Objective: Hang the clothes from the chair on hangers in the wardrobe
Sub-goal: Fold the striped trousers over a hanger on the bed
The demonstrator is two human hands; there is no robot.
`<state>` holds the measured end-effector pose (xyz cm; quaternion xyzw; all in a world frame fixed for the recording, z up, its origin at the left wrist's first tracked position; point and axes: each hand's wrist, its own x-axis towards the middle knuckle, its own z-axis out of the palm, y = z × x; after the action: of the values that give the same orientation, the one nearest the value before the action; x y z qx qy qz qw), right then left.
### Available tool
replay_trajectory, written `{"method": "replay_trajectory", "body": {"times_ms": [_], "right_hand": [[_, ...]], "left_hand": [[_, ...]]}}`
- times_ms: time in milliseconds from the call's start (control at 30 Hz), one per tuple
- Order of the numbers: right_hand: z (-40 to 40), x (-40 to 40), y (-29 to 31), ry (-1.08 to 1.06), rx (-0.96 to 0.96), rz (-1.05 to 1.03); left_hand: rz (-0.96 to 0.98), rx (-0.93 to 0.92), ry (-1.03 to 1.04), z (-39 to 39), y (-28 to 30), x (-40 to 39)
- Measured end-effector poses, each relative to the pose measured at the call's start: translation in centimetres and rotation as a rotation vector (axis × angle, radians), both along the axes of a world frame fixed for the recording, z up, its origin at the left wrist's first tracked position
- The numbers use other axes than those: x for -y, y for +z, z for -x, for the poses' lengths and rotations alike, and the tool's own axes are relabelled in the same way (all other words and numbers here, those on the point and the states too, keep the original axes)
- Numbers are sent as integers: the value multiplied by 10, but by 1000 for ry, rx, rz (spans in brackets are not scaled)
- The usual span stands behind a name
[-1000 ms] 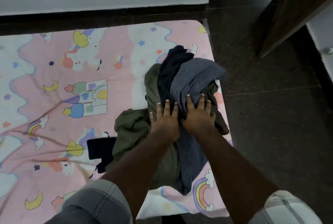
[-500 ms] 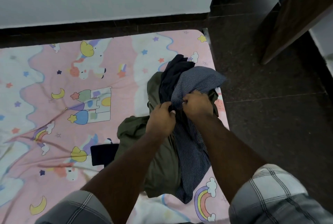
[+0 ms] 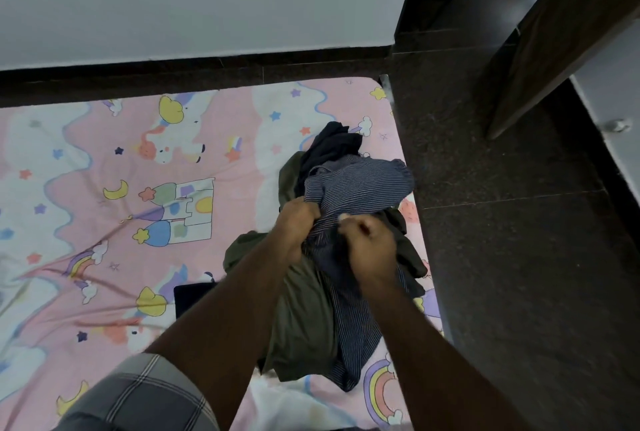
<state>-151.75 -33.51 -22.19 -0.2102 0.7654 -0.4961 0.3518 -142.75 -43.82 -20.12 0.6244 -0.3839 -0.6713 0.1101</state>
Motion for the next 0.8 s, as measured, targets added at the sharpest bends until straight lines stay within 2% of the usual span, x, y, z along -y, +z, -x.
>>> {"method": "replay_trajectory", "body": {"times_ms": [67, 100, 167, 233, 267, 333, 400, 467, 567, 633, 700, 800], "right_hand": [[20, 9, -3, -270, 235, -68], [29, 12, -6, -324, 360, -98], [37, 15, -15, -310, 580, -113], [34, 15, -20, -267, 698, -113], [31, 16, -21, -260, 689, -121], [21, 17, -16, -293, 549, -112], [12, 20, -4, -335, 475, -9], [-1, 22, 14, -335, 448, 148], [-28, 28, 45, -271, 330, 330], [-49, 32, 65, -201, 268, 422], [-71, 32, 83, -111, 237, 496], [-100, 26, 104, 74, 133, 495]], "left_hand": [[-90, -20, 79, -5, 8, -6], [-121, -22, 85, -8, 13, -10], [-145, -20, 18, -17, 18, -18], [-186, -10, -99, -30, 19, -23], [-206, 3, -150, -36, 20, -26], [-176, 93, -270, -49, 19, -27], [-20, 237, -360, -60, 17, -28], [126, 256, -282, -70, 12, -27], [271, 164, -84, -77, 20, -23], [370, 66, -69, -76, 43, -20], [332, -147, -61, -74, 67, -17], [226, -417, -18, -87, 102, -14]]}}
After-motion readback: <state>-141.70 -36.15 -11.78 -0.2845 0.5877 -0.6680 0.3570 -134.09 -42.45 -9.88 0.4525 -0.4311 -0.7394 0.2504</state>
